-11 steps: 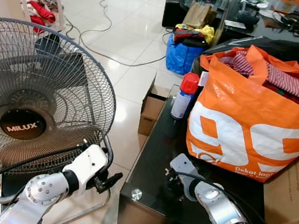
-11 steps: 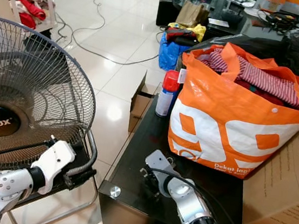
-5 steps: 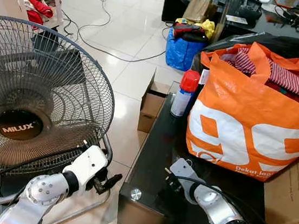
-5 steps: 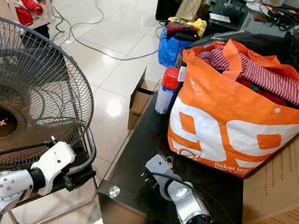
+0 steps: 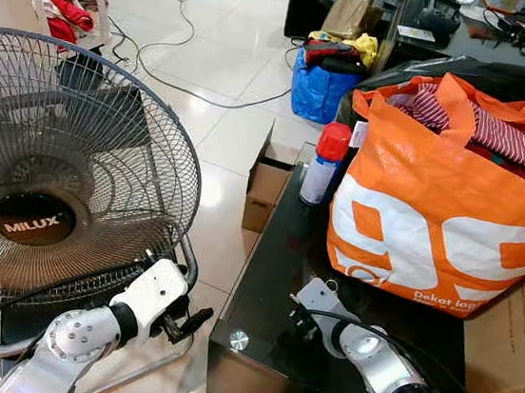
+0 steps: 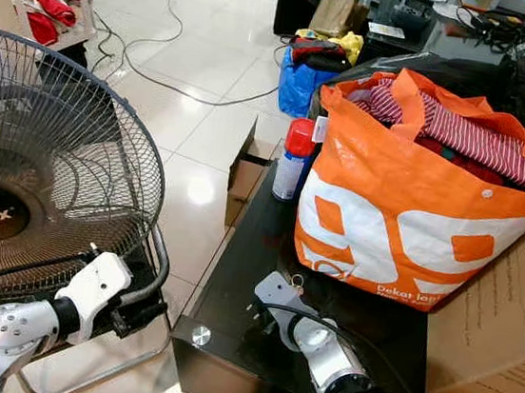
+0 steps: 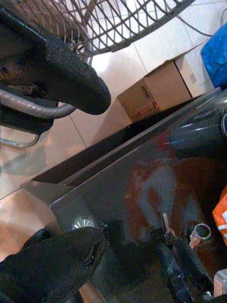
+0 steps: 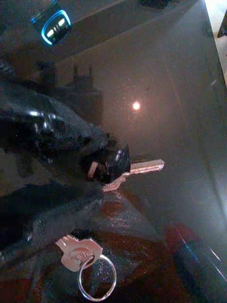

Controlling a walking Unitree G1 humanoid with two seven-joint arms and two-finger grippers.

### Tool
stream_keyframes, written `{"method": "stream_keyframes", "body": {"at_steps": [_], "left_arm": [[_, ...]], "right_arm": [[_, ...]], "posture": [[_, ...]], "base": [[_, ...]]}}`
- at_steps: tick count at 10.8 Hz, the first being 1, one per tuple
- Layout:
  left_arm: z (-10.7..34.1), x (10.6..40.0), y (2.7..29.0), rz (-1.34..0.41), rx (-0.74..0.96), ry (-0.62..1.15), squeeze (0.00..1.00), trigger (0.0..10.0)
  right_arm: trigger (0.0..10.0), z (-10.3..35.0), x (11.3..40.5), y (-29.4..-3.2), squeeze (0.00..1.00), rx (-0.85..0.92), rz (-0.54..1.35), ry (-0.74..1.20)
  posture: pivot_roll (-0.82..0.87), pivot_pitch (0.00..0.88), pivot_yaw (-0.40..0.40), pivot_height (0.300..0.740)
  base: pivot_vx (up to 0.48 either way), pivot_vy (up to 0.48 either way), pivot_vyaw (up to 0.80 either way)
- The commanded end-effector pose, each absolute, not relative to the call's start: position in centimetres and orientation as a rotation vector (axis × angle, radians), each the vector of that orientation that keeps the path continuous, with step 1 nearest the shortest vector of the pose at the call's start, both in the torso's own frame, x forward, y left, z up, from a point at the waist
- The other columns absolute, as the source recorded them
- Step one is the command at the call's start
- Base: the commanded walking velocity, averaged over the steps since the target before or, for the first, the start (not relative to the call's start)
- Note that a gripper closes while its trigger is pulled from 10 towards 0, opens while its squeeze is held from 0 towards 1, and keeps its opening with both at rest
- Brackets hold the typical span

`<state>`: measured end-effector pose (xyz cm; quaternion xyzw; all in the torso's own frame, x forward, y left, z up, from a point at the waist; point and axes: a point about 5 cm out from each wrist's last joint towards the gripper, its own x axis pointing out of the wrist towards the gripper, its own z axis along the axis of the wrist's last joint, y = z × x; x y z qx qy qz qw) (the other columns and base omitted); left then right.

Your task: Hang keys on a hook

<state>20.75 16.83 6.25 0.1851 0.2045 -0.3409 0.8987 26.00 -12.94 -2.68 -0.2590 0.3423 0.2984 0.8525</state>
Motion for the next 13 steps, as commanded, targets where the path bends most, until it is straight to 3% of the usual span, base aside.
{"method": "stream_keyframes", "body": {"at_steps": [1,9,11,13], "left_arm": [[6.2,20.9,16.5,-0.725,0.393,0.414,0.00,10.0],[6.3,21.3,16.5,-0.727,0.396,0.394,0.00,10.0],[6.6,21.6,16.3,-0.726,0.395,0.374,0.00,10.0],[7.1,21.7,16.0,-0.747,0.392,0.358,0.00,10.0]], "right_arm": [[0.0,-2.7,26.1,-13.3,0.00,-0.553,0.614,0.729],[0.0,-2.0,26.8,-13.4,0.00,-0.534,0.616,0.681],[0.0,-0.8,26.7,-15.0,0.00,-0.427,0.645,0.648],[0.0,-0.3,25.8,-17.0,0.00,-0.436,0.645,0.655]], "posture": [[0.04,0.055,-0.043,0.740],[0.04,0.037,-0.042,0.740],[0.04,0.006,-0.050,0.740],[0.02,0.000,-0.046,0.740]], "base": [[0.000,0.000,0.00],[0.000,0.000,0.00],[0.000,0.000,0.00],[0.000,0.000,0.00]]}}
